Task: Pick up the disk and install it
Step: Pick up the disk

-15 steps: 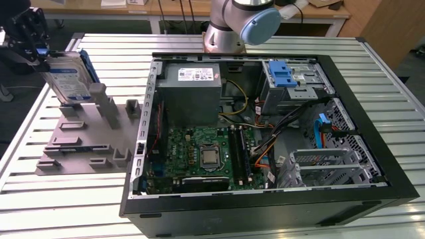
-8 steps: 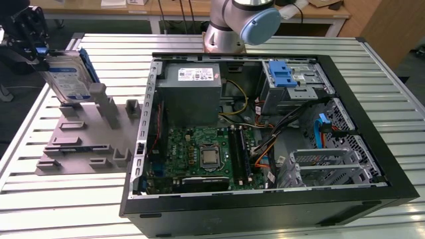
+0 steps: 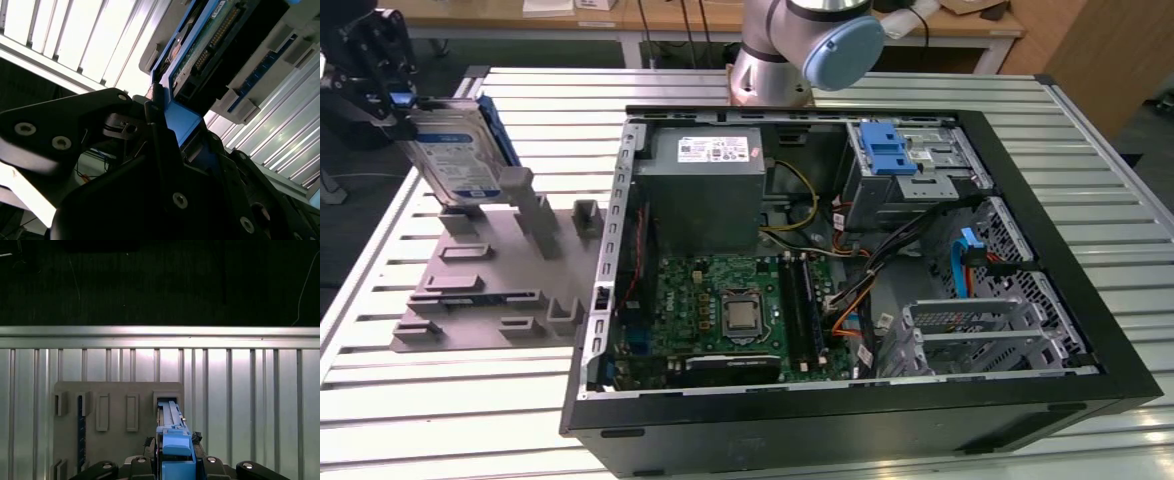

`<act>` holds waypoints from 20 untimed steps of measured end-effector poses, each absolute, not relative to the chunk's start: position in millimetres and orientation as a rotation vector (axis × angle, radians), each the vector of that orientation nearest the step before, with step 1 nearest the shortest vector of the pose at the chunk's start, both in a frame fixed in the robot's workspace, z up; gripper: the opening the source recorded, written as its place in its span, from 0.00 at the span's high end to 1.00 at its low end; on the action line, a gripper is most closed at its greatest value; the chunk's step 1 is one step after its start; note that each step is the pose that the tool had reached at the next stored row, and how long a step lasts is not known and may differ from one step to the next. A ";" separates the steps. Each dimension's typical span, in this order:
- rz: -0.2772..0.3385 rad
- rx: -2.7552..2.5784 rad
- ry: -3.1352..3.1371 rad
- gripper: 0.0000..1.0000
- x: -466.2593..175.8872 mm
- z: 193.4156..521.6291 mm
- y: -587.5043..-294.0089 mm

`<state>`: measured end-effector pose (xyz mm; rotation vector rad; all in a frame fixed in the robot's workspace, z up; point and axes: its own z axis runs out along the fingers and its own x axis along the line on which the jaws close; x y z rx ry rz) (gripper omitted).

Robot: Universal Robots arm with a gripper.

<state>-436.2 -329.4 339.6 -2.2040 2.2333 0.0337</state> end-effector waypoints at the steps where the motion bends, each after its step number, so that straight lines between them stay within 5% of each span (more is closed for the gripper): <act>1: 0.034 -2.204 2.233 0.64 -436.2 340.1 -329.3; 20: 0.034 -2.204 2.233 0.64 -436.2 349.4 -329.3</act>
